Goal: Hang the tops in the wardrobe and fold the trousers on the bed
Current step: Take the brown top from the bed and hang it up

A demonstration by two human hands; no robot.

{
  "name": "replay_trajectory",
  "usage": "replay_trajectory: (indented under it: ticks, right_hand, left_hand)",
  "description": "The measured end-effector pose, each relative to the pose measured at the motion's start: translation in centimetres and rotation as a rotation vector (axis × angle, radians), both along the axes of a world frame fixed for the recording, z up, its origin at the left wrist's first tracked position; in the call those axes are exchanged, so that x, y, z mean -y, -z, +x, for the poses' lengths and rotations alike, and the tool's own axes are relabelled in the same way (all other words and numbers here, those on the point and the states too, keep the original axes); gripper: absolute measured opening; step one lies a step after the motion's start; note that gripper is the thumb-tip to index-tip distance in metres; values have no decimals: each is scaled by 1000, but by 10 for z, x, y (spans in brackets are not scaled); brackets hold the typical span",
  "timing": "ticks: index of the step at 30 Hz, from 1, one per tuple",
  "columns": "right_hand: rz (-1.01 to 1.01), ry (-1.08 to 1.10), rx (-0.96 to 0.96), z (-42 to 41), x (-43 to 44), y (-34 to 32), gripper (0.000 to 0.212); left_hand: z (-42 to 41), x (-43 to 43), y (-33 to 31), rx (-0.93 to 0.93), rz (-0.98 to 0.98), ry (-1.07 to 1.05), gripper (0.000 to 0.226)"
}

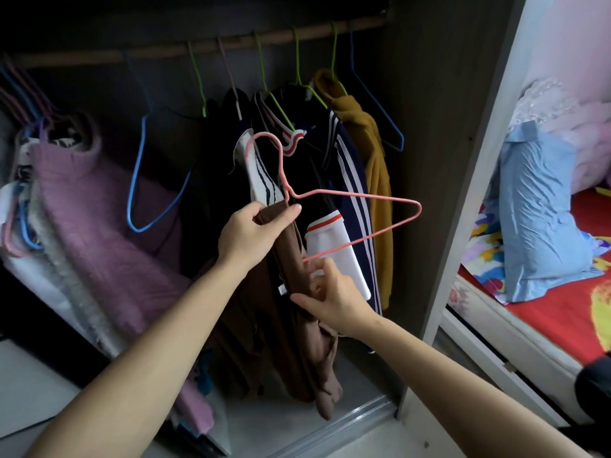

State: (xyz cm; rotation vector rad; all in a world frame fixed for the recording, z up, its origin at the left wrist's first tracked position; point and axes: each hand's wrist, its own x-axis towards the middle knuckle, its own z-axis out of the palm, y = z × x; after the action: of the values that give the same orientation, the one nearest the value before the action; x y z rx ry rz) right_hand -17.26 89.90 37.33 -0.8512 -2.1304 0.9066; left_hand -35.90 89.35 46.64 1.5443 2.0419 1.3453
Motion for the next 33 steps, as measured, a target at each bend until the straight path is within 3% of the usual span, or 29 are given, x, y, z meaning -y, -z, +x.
replay_trajectory:
  ticks: [2,5,7,10,15,19,22,28,33]
  right_hand:
    - [-58,30,106,10,-9,3,51]
    - [312,-37,504,31,-22,5,40]
    - [564,-103,627,41,-28,6,36]
    - [688,-76,747,49,-40,6,37]
    - [656,103,707,73,-56,6,41]
    - [624,209,646,89,-69,0,42]
    - [610,221,597,94,-72,-6,34]
    - [593,167,479,96,-71,-31,34]
    - [661,207,257,96,-63,-48,25]
  left_hand:
    - [-3,1,0,-88,13,-113,40]
    - [-13,3,-1,-191,-14,-129,26]
    - [-17,3,0,-305,-11,-126,26]
    - [-22,2,2,-486,30,-168,30]
    - [-41,1,-4,-422,92,-308,43]
    - [-54,6,-7,-285,158,-343,28]
    - [-63,10,-9,-226,203,-336,16]
    - [-80,11,-9,-184,230,-356,18]
    - [-92,13,-4,-193,218,-394,21]
